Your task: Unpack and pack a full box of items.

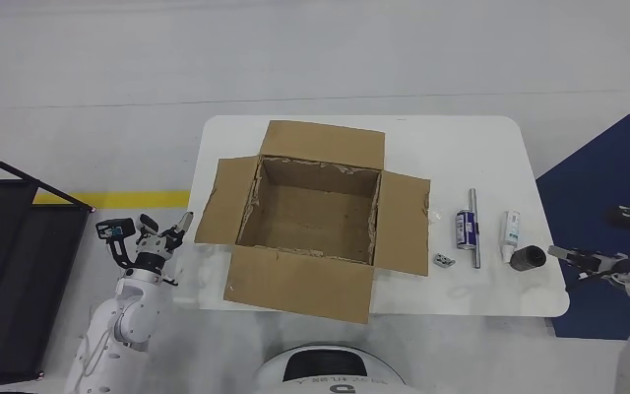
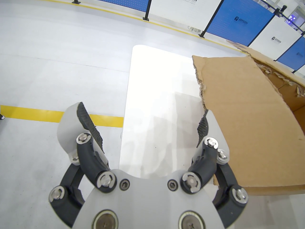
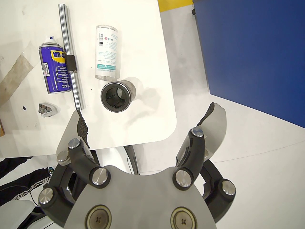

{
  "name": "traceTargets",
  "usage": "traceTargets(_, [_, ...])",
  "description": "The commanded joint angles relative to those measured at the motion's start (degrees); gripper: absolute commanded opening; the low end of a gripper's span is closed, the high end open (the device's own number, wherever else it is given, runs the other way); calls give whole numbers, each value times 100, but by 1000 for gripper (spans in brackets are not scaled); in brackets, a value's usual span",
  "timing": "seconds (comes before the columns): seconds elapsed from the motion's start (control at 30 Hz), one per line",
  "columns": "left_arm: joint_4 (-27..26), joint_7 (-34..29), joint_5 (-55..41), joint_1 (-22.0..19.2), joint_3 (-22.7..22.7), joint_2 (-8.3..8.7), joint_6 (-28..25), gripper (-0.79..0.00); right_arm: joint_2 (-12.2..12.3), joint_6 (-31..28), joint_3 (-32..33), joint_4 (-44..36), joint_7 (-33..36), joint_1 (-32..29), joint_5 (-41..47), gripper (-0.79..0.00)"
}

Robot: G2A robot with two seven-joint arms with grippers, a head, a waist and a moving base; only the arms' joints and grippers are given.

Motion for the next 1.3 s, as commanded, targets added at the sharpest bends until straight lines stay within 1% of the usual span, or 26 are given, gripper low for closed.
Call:
traceTargets(0.0, [0, 0, 0, 0, 0, 0, 0, 0, 0, 0, 0, -1, 0, 0, 1, 0])
traceTargets(0.6, [0, 0, 0, 0, 0, 0, 0, 0, 0, 0, 0, -1, 0, 0, 1, 0])
traceTargets(0.67, [0, 0, 0, 0, 0, 0, 0, 0, 5, -56, -72, 61, -77, -60, -65, 0])
traceTargets(0.73, [0, 0, 0, 0, 0, 0, 0, 0, 22, 79, -128, 128, -157, -61, -210, 0])
traceTargets(0.8, [0, 0, 0, 0, 0, 0, 0, 0, 48, 89, -187, 155, -53, -53, -201, 0])
traceTargets(0.83, [0, 0, 0, 0, 0, 0, 0, 0, 65, 111, -210, 168, 8, -40, -256, -71])
traceTargets(0.9, [0, 0, 0, 0, 0, 0, 0, 0, 98, 181, -329, 208, 59, 17, -464, -182])
traceTargets(0.93, [0, 0, 0, 0, 0, 0, 0, 0, 113, 196, -394, 226, 73, 45, -554, -265])
traceTargets(1.03, [0, 0, 0, 0, 0, 0, 0, 0, 148, 227, -547, 297, 110, 114, -658, -394])
traceTargets(1.07, [0, 0, 0, 0, 0, 0, 0, 0, 161, 257, -591, 324, 123, 142, -706, -416])
traceTargets(1.27, [0, 0, 0, 0, 0, 0, 0, 0, 228, 363, -918, 560, 195, 306, -1015, -422])
